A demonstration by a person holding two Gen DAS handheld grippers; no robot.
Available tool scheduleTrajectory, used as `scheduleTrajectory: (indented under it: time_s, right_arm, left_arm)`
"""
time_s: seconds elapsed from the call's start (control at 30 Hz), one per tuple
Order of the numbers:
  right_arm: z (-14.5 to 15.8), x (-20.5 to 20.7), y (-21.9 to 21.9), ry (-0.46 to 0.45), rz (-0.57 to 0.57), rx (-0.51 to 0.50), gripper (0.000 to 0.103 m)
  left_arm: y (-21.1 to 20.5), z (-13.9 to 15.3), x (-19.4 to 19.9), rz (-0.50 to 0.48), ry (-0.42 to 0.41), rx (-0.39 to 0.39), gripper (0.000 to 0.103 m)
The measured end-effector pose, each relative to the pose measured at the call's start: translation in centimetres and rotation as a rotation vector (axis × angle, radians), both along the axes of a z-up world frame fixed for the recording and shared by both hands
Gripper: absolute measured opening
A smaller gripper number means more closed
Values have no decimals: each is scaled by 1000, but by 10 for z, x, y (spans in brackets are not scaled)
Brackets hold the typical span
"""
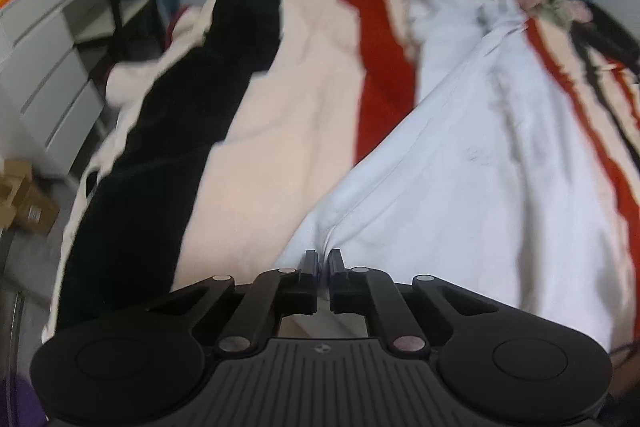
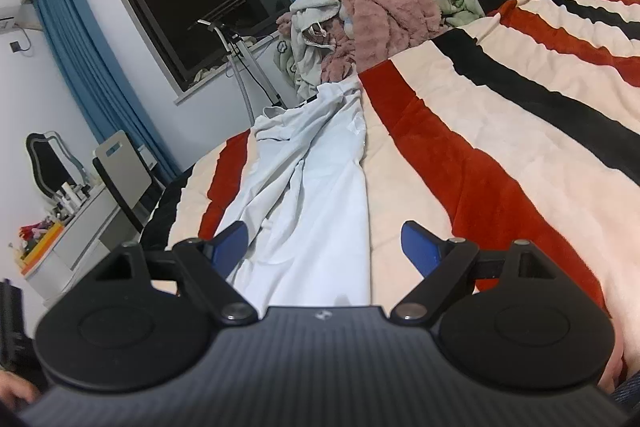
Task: Fold clothes
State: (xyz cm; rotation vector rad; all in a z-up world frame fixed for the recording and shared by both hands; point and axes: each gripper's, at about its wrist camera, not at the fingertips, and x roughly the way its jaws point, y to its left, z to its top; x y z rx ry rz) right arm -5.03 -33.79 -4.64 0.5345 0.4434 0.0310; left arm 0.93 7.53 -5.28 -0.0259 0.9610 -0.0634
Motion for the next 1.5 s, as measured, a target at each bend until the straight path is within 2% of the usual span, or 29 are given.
scheduleTrajectory:
  time_s: [0.13, 0.3, 0.53, 0.63, 0.73, 0.83, 0.9, 0.93, 1.13, 1.23, 1.4, 1.5]
  right_arm:
    - [2, -3, -4, -13, -15, 13, 85]
    - [10, -6, -11, -53, -68, 9, 85]
    - [18, -11, -12, -95, -88, -53, 85]
    - [19, -11, -10, -99, -73, -65, 85]
    - [18, -11, -7, -98, -59, -82, 85]
    - [16, -9, -7, -87, -47, -80, 85]
    - [14, -7, -7, -75, -41, -67, 85]
    - [13, -6, -7, -68, -36, -62, 85]
    - [6, -2, -5, -20, -12, -54, 85]
    - [2, 1, -6, 10, -11, -40, 85]
    - [-14, 7, -9, 99, 15, 31, 85]
    - [-28, 12, -10, 181, 34, 102, 85]
  left_arm:
    - [-17, 38, -34, -124, -113, -60, 5]
    - [-62, 69, -74, -287, -134, -233, 5]
    - [-131, 26, -83, -338, 10, -307, 4]
    - [-145, -8, -77, -334, 70, -280, 5]
    - [-147, -26, -74, -333, 84, -248, 6]
    - [-143, -25, -71, -333, 89, -258, 18]
    - [-137, -22, -68, -331, 97, -263, 50]
    - [-133, -21, -67, -329, 101, -265, 54]
    - [-108, -4, -55, -311, 87, -275, 64]
    - [-92, 7, -48, -290, 58, -282, 75]
    - [-63, 15, -27, -207, -1, -289, 80]
    - [-48, 7, -15, -137, 16, -304, 80]
